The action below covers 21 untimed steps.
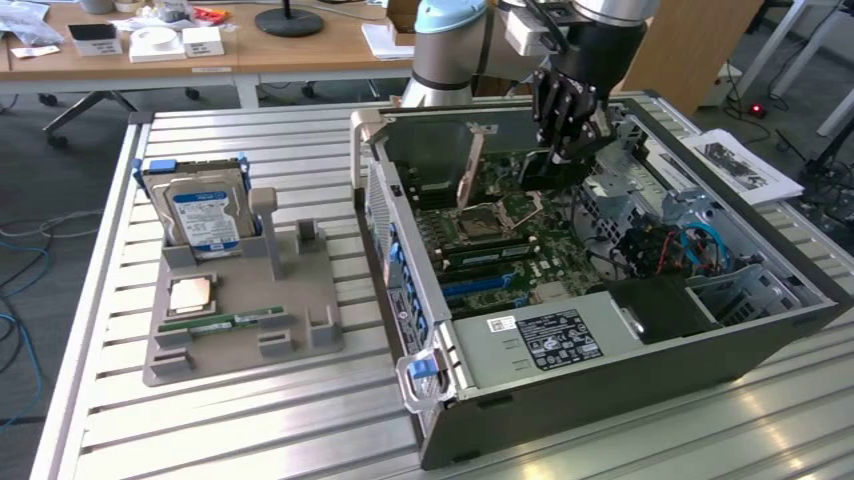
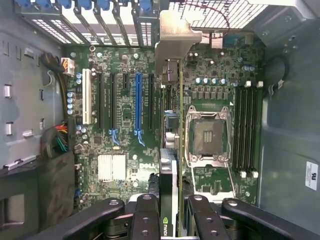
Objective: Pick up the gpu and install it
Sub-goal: 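Insert the gpu into the slot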
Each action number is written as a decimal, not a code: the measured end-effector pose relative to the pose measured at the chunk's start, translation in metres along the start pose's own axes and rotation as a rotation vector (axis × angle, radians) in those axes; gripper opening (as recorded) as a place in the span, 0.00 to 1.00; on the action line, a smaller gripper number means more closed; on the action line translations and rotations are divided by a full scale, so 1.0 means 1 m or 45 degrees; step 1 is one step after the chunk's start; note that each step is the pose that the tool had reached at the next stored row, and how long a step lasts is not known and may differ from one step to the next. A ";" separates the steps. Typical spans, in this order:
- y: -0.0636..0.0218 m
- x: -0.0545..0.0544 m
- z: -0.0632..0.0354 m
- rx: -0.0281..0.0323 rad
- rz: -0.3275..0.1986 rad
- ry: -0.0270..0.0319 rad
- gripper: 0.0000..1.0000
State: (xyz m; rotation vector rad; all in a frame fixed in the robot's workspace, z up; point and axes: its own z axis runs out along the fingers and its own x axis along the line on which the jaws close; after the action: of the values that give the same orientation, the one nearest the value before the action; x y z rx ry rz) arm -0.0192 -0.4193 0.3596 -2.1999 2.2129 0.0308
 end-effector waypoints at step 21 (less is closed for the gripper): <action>0.0005 0.001 0.0224 0.0002 0.006 0.0000 0.27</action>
State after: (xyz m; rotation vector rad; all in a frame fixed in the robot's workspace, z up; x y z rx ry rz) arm -0.0197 -0.4193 0.3372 -2.1943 2.2184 0.0307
